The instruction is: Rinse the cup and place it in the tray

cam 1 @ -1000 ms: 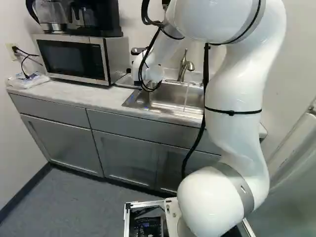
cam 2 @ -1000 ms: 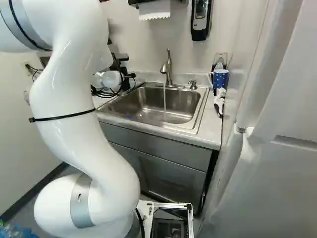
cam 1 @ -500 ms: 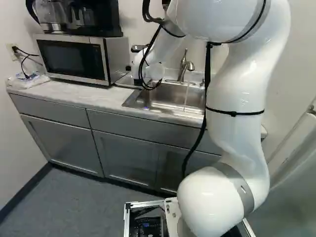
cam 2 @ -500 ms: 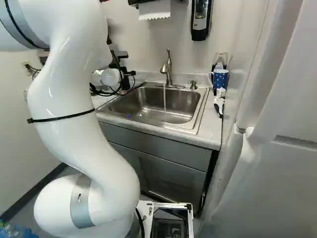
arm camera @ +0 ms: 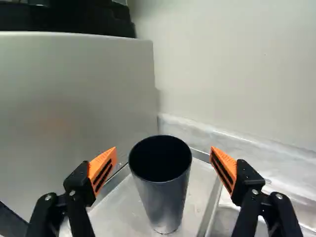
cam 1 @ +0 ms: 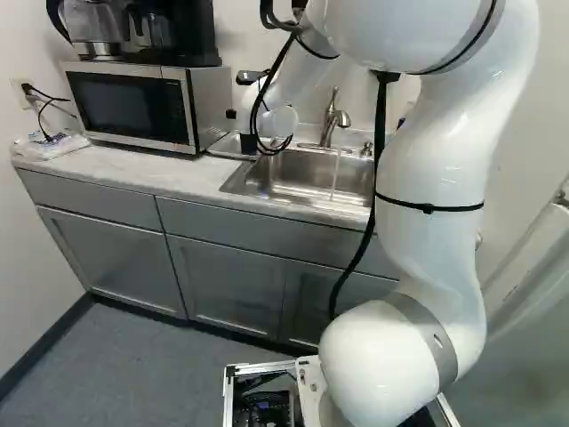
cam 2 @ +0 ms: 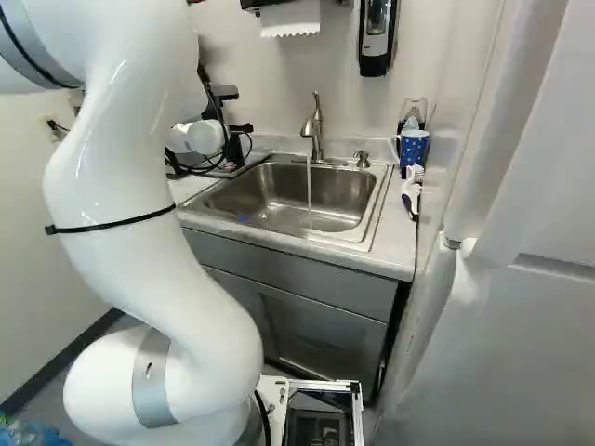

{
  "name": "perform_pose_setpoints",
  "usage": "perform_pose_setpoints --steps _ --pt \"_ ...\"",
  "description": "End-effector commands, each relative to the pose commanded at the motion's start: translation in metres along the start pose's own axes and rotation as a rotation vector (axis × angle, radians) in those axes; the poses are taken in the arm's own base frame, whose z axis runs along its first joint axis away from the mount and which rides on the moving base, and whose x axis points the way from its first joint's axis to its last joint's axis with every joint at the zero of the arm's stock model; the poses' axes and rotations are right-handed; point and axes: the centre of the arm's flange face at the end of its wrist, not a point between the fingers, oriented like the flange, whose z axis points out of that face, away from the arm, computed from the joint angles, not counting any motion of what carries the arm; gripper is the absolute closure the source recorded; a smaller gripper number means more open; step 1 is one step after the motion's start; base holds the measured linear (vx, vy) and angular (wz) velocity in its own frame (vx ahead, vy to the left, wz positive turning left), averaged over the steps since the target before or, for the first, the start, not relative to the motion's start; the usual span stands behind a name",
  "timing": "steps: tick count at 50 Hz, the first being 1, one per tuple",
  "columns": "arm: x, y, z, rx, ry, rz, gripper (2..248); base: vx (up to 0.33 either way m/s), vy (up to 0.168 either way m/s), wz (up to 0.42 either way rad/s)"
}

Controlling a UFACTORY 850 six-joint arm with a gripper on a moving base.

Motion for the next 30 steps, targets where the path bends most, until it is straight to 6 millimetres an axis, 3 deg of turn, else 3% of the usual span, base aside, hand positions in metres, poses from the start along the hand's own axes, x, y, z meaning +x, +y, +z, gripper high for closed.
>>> perform_pose_setpoints --steps 30 --pt "0.027 0.0 -0.007 0.0 -0.007 0.0 3 0.0 0.0 0.0"
